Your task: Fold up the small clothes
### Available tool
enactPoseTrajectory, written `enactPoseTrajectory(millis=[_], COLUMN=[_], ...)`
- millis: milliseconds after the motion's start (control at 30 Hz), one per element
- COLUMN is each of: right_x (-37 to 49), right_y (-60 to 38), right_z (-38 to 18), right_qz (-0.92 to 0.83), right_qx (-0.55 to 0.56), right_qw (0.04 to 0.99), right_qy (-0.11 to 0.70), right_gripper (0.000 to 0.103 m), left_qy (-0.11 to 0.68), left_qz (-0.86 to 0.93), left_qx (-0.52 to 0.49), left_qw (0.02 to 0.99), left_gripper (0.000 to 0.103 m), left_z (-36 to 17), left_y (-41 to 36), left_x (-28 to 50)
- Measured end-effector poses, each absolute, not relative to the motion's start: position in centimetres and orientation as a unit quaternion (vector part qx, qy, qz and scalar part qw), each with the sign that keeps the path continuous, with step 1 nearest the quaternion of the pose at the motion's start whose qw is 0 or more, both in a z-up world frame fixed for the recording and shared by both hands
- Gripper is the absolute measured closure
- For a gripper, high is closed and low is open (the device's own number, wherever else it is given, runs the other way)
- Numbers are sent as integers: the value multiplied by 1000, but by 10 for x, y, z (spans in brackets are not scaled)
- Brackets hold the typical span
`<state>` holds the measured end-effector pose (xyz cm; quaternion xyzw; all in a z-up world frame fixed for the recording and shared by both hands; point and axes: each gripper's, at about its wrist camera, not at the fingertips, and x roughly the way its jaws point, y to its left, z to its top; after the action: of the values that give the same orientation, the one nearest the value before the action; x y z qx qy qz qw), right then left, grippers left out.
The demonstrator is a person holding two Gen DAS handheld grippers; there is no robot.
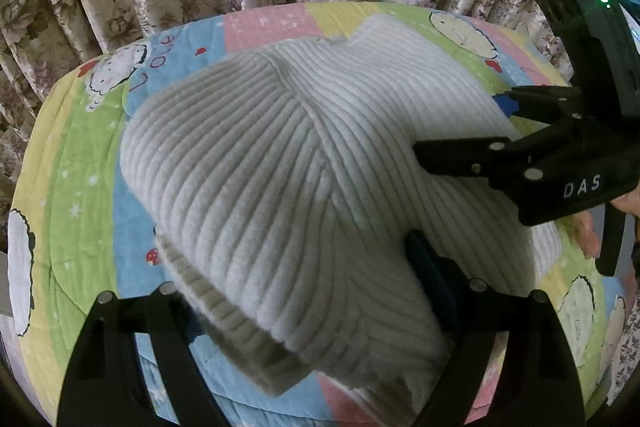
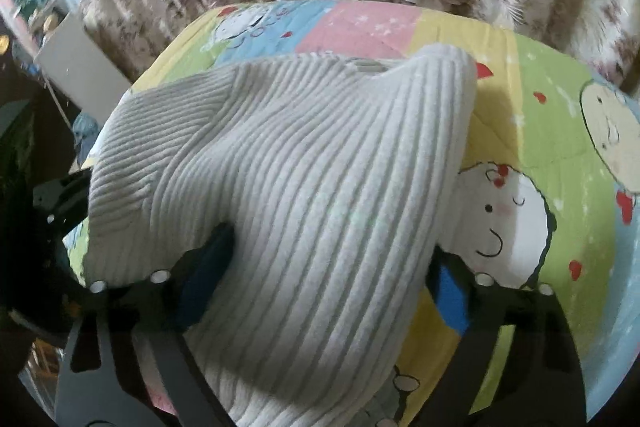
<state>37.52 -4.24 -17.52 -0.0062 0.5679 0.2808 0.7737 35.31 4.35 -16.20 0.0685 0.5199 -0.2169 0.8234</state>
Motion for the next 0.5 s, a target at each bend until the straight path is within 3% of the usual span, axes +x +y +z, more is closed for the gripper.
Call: enactPoseTrajectory(millis=[67, 167, 500], right_x=[372, 366, 349], right_y=[-36, -26, -23], right_z=[-168, -161, -138], right_qz=[290, 295, 293], right_qx=[-39, -95, -133], right_qw=[775, 779, 802], right_qy=[561, 546, 504], right_gripper=[34, 43, 58], left_qy=[518, 517, 521], left_qz=[-225, -231, -212], left_qx=[68, 80, 99], left_qw=[822, 820, 821], left_gripper=[21, 27, 56], left_z=[-160, -156, -139], left_y=[44, 42, 40], left_x=[353, 353, 345])
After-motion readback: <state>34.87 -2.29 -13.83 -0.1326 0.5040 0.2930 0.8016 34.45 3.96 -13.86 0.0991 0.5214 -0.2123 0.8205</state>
